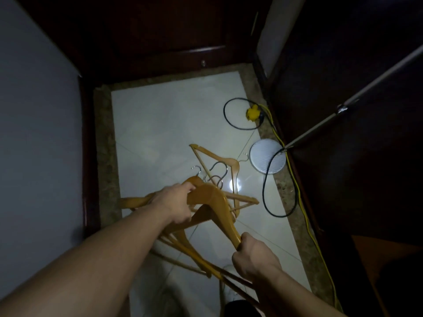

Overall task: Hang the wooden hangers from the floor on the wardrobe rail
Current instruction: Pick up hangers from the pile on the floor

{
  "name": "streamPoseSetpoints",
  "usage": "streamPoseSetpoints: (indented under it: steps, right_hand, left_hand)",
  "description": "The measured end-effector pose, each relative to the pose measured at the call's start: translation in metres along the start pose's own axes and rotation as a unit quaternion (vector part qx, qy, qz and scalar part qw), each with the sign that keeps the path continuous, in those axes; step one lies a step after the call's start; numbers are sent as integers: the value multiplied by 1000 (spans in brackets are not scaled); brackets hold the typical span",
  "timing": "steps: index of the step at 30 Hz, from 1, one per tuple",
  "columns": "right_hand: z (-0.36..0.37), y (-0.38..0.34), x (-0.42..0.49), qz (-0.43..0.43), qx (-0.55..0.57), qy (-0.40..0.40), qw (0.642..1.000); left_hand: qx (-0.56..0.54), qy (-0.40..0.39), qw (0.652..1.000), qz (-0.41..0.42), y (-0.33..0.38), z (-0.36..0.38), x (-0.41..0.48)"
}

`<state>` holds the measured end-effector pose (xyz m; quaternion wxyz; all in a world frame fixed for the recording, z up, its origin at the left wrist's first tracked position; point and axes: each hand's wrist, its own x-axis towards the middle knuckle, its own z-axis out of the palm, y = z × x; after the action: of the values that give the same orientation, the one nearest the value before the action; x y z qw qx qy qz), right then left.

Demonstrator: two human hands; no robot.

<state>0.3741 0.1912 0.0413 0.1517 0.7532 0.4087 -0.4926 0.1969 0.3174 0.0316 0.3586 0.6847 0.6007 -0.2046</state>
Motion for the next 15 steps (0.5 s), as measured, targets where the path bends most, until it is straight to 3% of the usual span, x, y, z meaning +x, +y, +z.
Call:
streamPoseSetpoints:
  steps: [9,12,15]
  right_hand:
    - [-72,-48,-138,-33,24,-3,999]
    - [-115,-64,-188,-87,21,30,996]
    - [-147,-71,-238,-129,9,116,985]
  left_hand:
    - [58,73,995,37,8,-120,-117]
    - [83,116,988,61,24,-180,-154]
    - [79,165,980,75,43,-231,-191]
